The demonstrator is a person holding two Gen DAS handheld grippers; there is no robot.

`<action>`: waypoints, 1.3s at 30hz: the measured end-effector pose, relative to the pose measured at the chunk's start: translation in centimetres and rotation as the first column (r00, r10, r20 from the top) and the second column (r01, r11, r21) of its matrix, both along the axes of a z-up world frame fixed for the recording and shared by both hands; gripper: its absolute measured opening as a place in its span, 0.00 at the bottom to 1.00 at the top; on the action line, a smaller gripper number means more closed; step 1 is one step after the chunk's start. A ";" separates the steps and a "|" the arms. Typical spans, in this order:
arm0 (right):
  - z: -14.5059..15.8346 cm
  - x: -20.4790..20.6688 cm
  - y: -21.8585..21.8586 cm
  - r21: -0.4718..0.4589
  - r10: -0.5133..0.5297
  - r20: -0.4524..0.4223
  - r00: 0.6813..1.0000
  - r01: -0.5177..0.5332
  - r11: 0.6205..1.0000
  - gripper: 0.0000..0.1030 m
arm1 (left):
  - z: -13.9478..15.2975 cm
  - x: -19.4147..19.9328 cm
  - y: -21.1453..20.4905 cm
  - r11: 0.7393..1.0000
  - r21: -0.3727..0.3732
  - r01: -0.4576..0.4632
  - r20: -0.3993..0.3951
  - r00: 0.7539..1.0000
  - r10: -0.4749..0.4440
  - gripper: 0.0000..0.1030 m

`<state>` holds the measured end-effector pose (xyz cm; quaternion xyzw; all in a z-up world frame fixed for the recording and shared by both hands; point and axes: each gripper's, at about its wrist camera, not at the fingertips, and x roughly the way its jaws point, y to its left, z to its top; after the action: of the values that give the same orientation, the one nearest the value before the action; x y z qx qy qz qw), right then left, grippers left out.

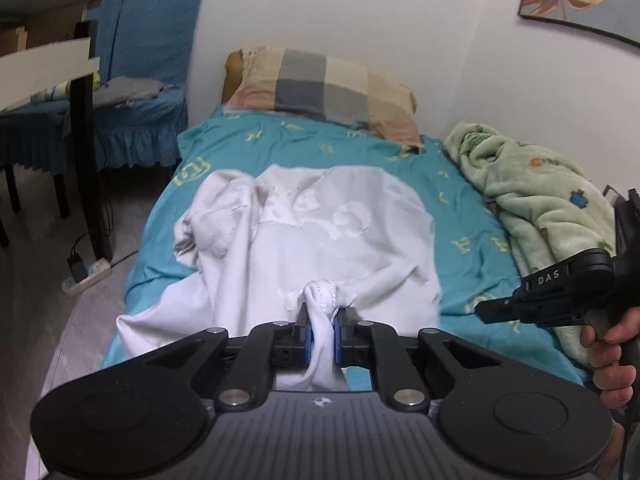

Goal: Fold clothes
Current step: 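Hold the shirt with the left gripper while the right gripper grasps another edge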

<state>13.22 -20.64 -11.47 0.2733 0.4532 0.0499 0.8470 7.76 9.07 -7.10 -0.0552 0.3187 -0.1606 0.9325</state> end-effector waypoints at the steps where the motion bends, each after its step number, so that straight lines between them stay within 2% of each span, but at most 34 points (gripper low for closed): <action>1: 0.7 -0.2 0.5 -0.011 0.030 0.027 0.999 -0.030 0.999 0.11 | 0.3 -0.3 -0.1 1.000 -0.005 0.003 0.011 1.000 -0.003 0.10; 3: 2.0 -0.5 2.5 -0.043 0.120 0.101 0.988 -0.116 0.992 0.13 | 0.8 -0.8 0.0 1.000 -0.023 0.005 0.032 0.999 -0.004 0.10; 5: 3.0 -0.7 4.9 -0.059 0.216 0.168 0.962 -0.209 0.976 0.25 | 1.4 -1.2 0.1 0.999 -0.048 0.005 0.055 0.999 -0.003 0.10; 7: 3.4 -1.0 7.2 -0.073 0.310 0.230 0.923 -0.301 0.951 0.53 | 1.8 -1.4 0.4 0.998 -0.070 0.003 0.068 0.998 0.001 0.10; 8: 3.5 -1.2 8.2 -0.084 0.347 0.256 0.902 -0.337 0.938 0.58 | 2.0 -1.4 0.5 0.997 -0.080 0.002 0.073 0.997 0.004 0.10; 12: 3.2 -1.1 10.2 -0.146 0.377 0.304 0.875 -0.348 0.926 0.58 | 2.3 -1.5 0.7 0.993 -0.121 0.005 0.077 0.997 0.005 0.10; 18: 1.9 0.0 11.1 -0.190 0.408 0.319 0.855 -0.364 0.912 0.58 | 2.5 -1.7 1.6 0.987 -0.163 -0.006 0.091 0.996 0.021 0.10; 23: 0.8 0.8 11.9 -0.226 0.433 0.331 0.838 -0.375 0.899 0.58 | 2.9 -1.6 2.9 0.970 -0.240 -0.034 0.089 0.994 0.057 0.10; 29: 0.7 0.9 12.0 -0.313 0.373 0.339 0.864 -0.270 0.911 0.58 | 3.6 -2.2 3.6 0.962 -0.271 -0.035 0.116 0.991 0.068 0.10; 34: -1.6 2.1 8.1 -0.358 0.172 0.253 0.952 -0.073 0.931 0.57 | 3.9 -2.5 4.1 0.959 -0.280 -0.055 0.119 0.989 0.092 0.10; 37: -2.5 2.4 5.0 -0.320 0.006 0.175 0.985 0.051 0.946 0.55 | 3.8 -2.4 4.1 0.960 -0.271 -0.063 0.106 0.990 0.094 0.10; 38: -2.7 2.3 4.0 -0.282 -0.040 0.158 0.987 0.084 0.956 0.52 | 3.6 -2.3 4.2 0.960 -0.271 -0.065 0.094 0.991 0.094 0.10; 39: -2.8 2.2 3.4 -0.245 -0.064 0.155 0.986 0.101 0.964 0.44 | 3.4 -2.1 4.1 0.962 -0.265 -0.066 0.080 0.993 0.090 0.10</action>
<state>15.39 -17.27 -14.27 0.1779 0.3809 -0.0233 0.9071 5.69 13.18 -3.71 -0.1833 0.2493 -0.1666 0.9362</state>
